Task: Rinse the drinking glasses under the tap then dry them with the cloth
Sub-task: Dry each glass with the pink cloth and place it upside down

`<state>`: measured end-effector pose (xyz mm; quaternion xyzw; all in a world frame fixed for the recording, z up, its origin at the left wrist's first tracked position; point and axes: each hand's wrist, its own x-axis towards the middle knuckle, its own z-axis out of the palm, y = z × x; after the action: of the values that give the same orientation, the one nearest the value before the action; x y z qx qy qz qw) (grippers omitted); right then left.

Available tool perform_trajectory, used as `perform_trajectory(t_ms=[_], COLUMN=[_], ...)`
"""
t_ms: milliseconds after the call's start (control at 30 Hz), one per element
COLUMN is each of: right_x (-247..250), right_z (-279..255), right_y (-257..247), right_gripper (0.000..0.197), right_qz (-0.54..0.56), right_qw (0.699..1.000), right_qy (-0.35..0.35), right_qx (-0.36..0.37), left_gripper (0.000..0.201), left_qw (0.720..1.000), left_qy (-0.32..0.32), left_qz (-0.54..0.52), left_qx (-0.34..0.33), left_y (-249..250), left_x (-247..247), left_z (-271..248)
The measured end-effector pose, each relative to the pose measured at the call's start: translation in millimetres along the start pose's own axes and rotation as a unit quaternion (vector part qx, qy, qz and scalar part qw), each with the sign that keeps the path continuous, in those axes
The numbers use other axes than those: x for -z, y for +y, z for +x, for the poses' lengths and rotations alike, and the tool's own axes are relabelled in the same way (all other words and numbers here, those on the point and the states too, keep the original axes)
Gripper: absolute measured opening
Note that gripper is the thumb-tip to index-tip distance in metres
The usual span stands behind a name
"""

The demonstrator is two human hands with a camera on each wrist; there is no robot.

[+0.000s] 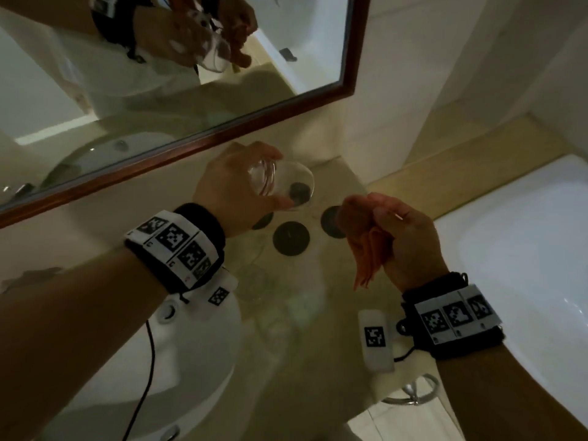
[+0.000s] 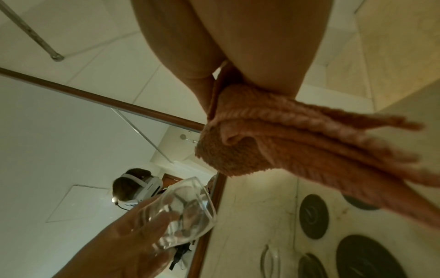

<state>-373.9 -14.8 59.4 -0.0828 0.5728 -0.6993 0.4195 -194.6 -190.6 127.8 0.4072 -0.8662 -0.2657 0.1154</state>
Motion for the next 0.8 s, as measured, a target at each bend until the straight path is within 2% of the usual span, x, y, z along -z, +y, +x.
perform_trajectory(t_ms=[233,500,600,800], right_x=[29.6,52.3,49.3,38.6], right_z=[21.0,38.7,45.8,58.8], right_y=[10.6,33.1,40.2,60.4], right_gripper=[0.025,0.021,0.021,0.022], right_qz=[0.028,0.033,0.017,0.001], right_qw=[0.999,0.996,0.997,0.998], right_qy=[0.012,0.042,0.027,0.001], right_qx=[-0.039,-0.065,-0.072,-0.065], left_gripper=[0.068,0.067,0.069,0.067], left_qw=[0.988,0.958,0.946,0.942], left_qy=[-0.08,-0.154,-0.187,-0.212], left_qz=[0.133,0.24,0.26,0.248], left_qx=[0.019,0.046,0.06,0.074], left_y=[6.8,-21.6,-30.7,-52.3], left_x=[-52.3,-109.5,-126.1,-145.5], left_z=[78.2,137.2,155.1,170.8])
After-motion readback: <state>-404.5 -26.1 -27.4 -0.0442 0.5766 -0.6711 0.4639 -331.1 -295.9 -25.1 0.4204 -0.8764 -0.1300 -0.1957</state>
